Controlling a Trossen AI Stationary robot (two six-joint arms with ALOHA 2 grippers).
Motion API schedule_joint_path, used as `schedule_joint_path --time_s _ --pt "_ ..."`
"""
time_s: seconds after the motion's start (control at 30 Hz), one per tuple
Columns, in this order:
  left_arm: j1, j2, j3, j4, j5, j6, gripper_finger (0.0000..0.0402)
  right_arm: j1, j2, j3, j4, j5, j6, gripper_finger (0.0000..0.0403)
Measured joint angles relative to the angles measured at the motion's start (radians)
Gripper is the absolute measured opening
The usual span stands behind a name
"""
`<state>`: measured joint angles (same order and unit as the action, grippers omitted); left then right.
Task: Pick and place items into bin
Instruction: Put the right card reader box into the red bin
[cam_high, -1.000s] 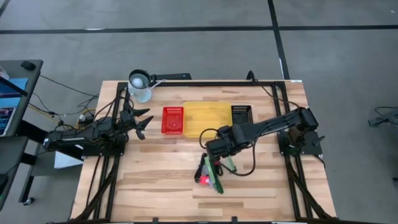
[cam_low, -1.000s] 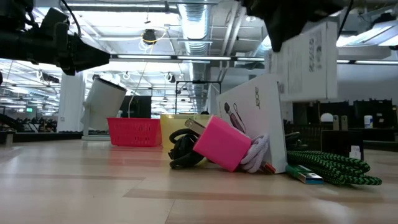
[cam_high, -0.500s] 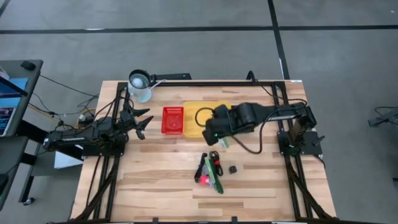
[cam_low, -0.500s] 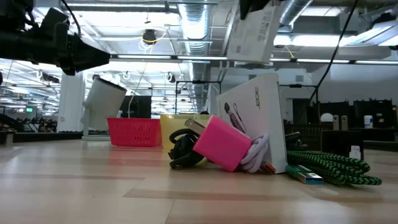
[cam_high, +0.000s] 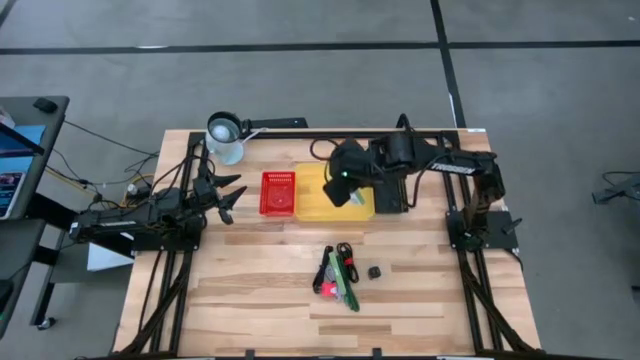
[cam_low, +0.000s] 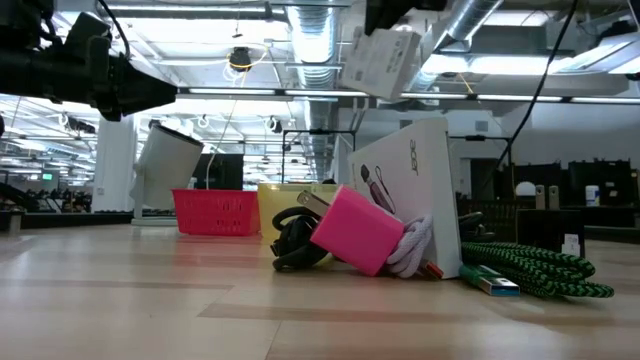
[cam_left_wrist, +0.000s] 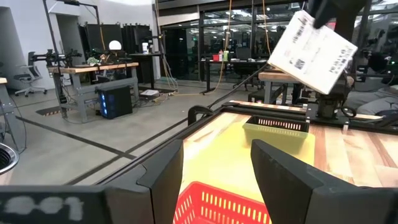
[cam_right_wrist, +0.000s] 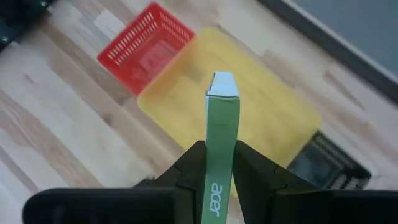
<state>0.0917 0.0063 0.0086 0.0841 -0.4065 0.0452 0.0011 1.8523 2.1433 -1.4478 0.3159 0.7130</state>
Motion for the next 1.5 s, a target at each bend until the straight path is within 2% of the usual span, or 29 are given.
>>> schedule_joint_path --time_s 0.3,0.57,1.17,1.37,1.5 --pt "0.0 0.0 0.0 0.0 0.0 0.0 0.0183 -0.037 0.0 0.0 0.214 -0.006 -0.232 0.0064" --pt "0.0 0.0 0.0 0.0 0.0 0.0 0.0183 -0.034 0.0 0.0 0.359 -0.03 -0.345 0.0064" --pt "0.0 0.0 0.0 0.025 -0.034 -0.113 0.0183 -0.028 0.0 0.0 0.408 -0.03 -0.374 0.0064" --pt "0.0 0.0 0.0 0.026 0.032 -0.19 0.0183 -0.028 0.0 0.0 0.409 -0.03 -0.374 0.0064" --pt "0.0 0.0 0.0 0.05 0.027 -0.245 0.0183 -0.028 0.0 0.0 0.409 -0.031 -0.374 0.0064"
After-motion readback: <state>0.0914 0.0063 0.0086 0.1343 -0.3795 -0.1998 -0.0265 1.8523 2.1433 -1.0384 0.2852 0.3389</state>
